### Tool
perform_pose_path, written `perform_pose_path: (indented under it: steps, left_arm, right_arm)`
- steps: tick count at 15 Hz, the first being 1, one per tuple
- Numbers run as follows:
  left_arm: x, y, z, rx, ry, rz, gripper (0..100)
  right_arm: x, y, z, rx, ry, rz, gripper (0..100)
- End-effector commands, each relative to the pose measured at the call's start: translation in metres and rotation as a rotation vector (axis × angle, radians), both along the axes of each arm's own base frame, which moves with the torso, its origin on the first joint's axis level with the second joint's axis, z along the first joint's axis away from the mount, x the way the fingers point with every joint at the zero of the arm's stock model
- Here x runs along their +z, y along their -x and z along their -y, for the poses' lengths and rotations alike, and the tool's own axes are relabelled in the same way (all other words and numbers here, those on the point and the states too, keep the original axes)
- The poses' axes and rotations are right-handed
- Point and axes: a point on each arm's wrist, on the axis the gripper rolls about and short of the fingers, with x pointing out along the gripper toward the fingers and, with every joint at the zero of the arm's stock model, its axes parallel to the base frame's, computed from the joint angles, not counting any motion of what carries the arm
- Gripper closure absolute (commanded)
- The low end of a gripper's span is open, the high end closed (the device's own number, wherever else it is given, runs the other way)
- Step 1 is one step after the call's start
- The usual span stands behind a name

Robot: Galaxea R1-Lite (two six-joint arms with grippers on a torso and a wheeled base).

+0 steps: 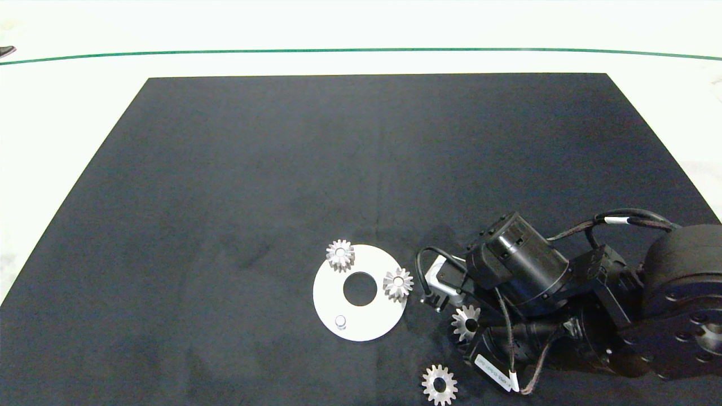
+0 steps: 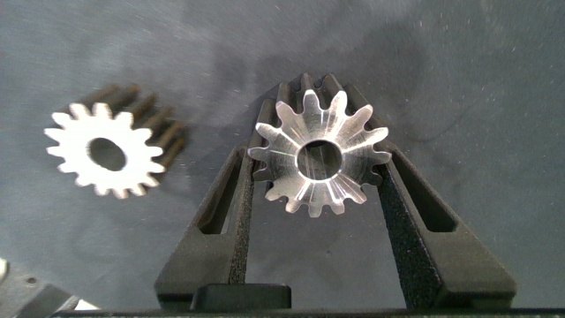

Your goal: Remove an incorrectly installed larger gear and replace it with the correct smaller gear

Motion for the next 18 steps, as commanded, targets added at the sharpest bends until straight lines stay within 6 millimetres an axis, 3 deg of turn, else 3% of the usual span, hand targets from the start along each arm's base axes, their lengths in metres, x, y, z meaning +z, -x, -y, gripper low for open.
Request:
perform_pose_path:
  steps: [1,5,7,11,14,18]
  left_arm:
    - [-0.001,0.0,0.0,0.001,0.0,-0.007,0]
    - [-0.001,0.0,0.0,0.001,0.0,-0.005,0]
    - [-0.001,0.0,0.0,0.001,0.0,-0.005,0]
    - [-0.001,0.0,0.0,0.001,0.0,-0.005,0]
    - [-0.001,0.001,0.0,0.001,0.0,-0.005,0]
    - [-0.001,0.0,0.0,0.001,-0.002,-0.006,0]
  right_arm:
    - [-0.002,0.0,0.001,-0.001,0.011,-0.006,0]
    - [0.0,0.003,0.003,-0.001,0.008,0.0,0]
    - [0.01,0.011,0.007,0.013,-0.015,0.026,0]
    - [0.029,0.05,0.001,0.144,-0.066,0.069,0]
    - [0.024,0.059,-0.009,0.193,-0.055,0.058,0]
    - [0.0,0.05,-0.029,0.205,0.003,0.003,0]
